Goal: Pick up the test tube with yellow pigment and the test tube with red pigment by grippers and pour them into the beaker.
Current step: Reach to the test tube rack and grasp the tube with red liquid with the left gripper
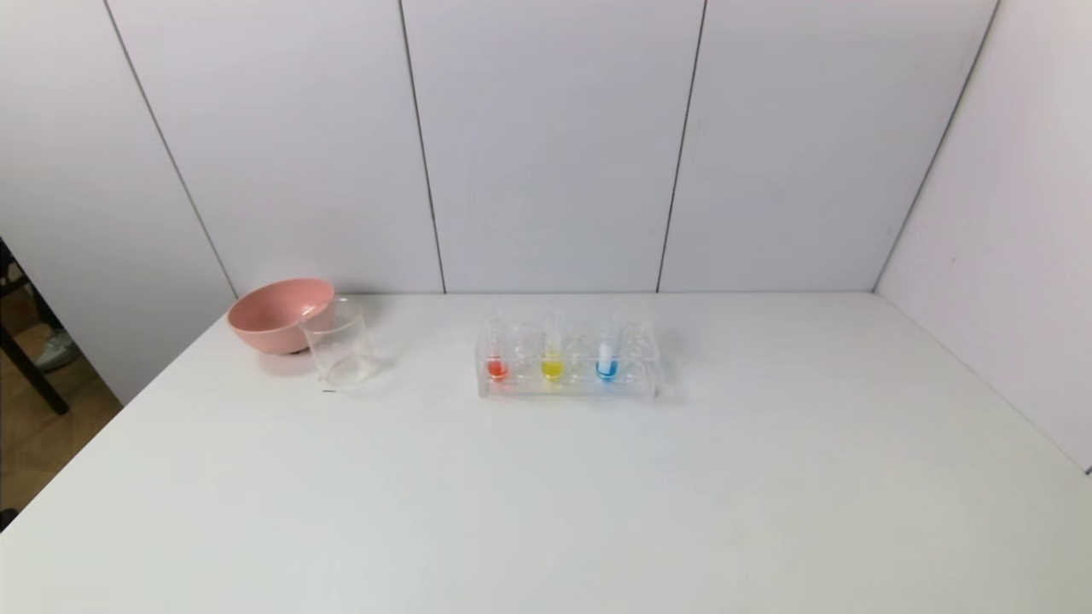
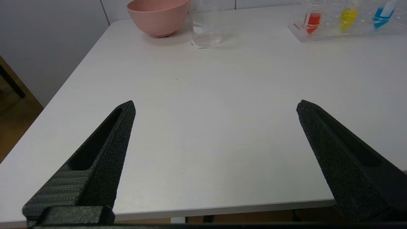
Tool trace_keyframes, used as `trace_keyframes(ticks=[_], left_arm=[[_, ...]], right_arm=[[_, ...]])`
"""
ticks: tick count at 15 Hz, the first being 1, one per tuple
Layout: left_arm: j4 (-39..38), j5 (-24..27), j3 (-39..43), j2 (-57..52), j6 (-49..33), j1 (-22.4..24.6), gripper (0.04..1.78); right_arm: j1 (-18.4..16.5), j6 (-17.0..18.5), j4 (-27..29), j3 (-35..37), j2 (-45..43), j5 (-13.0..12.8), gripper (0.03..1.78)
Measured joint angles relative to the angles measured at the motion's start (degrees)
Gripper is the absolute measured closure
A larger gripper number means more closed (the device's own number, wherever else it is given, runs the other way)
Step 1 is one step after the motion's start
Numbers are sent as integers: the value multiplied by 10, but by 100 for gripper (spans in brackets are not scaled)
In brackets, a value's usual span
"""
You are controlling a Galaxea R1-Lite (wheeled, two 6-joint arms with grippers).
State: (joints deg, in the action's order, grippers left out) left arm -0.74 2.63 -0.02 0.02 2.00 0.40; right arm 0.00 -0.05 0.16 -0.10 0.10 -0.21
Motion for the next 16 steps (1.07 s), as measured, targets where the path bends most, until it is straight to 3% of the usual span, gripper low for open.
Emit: trace_keyframes(ticks=[16], left_arm=[[1, -3, 0, 0, 0, 0, 4]], right_arm=[[0, 0, 0, 0, 0, 0, 11]])
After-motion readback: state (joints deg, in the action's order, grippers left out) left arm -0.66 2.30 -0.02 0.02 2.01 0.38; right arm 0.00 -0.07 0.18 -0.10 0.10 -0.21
